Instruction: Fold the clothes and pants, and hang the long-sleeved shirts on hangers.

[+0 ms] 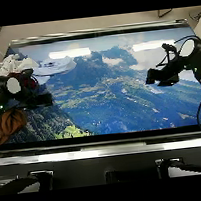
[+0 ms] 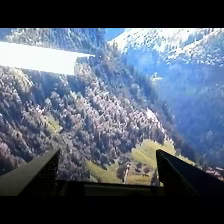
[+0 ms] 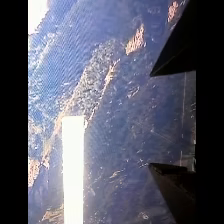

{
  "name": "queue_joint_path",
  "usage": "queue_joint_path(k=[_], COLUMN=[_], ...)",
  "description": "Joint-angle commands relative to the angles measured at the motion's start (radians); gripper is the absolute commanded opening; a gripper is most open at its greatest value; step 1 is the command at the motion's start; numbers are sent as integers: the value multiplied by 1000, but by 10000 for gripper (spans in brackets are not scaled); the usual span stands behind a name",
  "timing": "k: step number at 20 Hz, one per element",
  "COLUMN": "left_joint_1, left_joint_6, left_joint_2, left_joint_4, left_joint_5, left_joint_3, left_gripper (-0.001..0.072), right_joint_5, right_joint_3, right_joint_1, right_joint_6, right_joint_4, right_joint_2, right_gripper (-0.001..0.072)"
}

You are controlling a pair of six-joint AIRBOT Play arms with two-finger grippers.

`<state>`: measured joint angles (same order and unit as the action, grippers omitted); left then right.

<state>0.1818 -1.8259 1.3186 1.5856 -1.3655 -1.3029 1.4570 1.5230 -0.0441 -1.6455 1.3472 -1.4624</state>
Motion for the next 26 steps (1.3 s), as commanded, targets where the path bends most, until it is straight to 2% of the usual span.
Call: queue_joint_path(k=[1, 5, 8, 9, 11, 14, 16, 18, 23, 24, 25, 26], left_joint_1=[0, 4, -16, -53, -152, -305, -360, -366, -307, -295, -286, -281], left_joint_6=[0, -10, -23, -77, -116, -286, -291, -257, -257, -257, -247, -238], left_joint_2=[10, 40, 121, 187, 387, 707, 828, 879, 933, 940, 947, 947], left_joint_4=[4, -35, -52, -97, -245, -549, -746, -834, -862, -861, -861, -861], left_joint_5=[135, 303, 752, 806, 751, 528, 477, 531, 760, 797, 816, 813], left_joint_3=[3, 3, -32, -106, -346, -689, -755, -745, -739, -739, -739, -739], left_gripper=[703, 704, 711, 711, 711, 712, 712, 713, 711, 705, 518, 41], right_joint_5=[-43, -118, -220, -256, -293, -309, -308, -309, -303, -295, -284, -278], right_joint_3=[0, -1, -1, -1, -1, -1, -1, -1, -1, -1, -1, 0], right_joint_1=[1, 1, 1, 1, 1, 1, 1, 1, 1, 1, 1, 1], right_joint_6=[1, 7, 11, 11, 11, 11, 11, 11, 10, 8, 8, 11], right_joint_4=[0, 16, 33, 32, 29, 26, 26, 25, 21, 13, -9, -18], right_joint_2=[0, 0, -1, -1, -2, -2, -2, -2, -2, -2, -1, 2], right_gripper=[629, 629, 629, 629, 628, 627, 625, 601, 600, 568, 487, 478])
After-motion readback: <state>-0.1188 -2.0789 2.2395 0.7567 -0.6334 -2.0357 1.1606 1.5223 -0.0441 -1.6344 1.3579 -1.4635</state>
